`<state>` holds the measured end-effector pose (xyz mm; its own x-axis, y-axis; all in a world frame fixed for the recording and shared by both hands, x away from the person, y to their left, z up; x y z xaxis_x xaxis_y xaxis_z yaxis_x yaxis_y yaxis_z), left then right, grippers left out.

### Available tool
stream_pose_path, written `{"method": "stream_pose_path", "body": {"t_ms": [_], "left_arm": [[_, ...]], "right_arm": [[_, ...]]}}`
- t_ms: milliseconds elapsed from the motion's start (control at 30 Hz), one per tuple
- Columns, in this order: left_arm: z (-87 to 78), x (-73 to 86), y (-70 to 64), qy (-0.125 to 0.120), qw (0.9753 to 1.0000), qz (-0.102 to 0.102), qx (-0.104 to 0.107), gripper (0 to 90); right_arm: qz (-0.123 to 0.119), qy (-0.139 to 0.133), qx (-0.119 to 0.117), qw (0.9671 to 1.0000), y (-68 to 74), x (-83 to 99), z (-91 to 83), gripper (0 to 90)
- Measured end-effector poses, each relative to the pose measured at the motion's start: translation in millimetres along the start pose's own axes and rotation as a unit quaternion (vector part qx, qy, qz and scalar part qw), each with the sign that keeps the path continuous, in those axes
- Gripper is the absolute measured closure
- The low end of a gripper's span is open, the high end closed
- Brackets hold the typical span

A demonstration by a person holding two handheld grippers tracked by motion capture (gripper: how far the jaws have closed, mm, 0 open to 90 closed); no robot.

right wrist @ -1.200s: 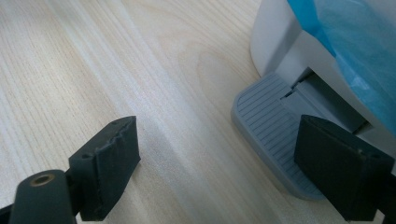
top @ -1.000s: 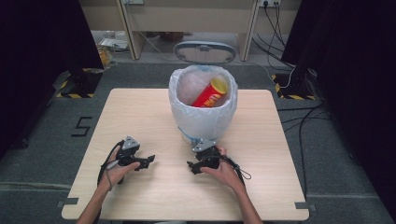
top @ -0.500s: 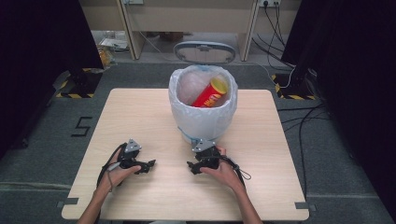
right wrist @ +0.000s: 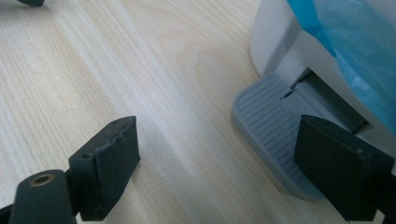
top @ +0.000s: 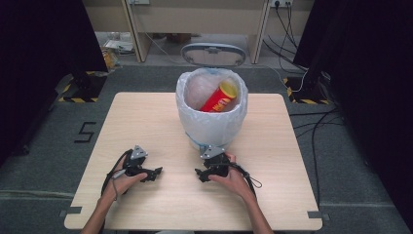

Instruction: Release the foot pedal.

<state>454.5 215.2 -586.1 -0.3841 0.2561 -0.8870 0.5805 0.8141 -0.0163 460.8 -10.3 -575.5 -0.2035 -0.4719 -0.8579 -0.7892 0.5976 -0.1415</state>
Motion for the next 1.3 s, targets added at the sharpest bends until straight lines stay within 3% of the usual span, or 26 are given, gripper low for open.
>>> {"method": "stream_pose_path", "body": {"t_ms": [1300], "left_arm": [[0.2, -0.1, -0.4, -0.001, 1.0000, -0.002, 0.003, 4.9]], "right_arm": [[0.023, -0.024, -0.008, 0.9994, -2.8, -4.5, -4.7, 14.7]]}}
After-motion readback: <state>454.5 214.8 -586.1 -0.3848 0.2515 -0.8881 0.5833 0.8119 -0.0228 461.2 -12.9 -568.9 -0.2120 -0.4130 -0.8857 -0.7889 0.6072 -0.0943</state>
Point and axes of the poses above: each handheld gripper's, and its own axes: z roughly forward along the jaws, x roughly out of its underside, y roughly to its left, the point moved 9 cm from there along z, roughly forward along the jaws, and after that the axes turned 15 degrees about -y, right-handed, at the moved point
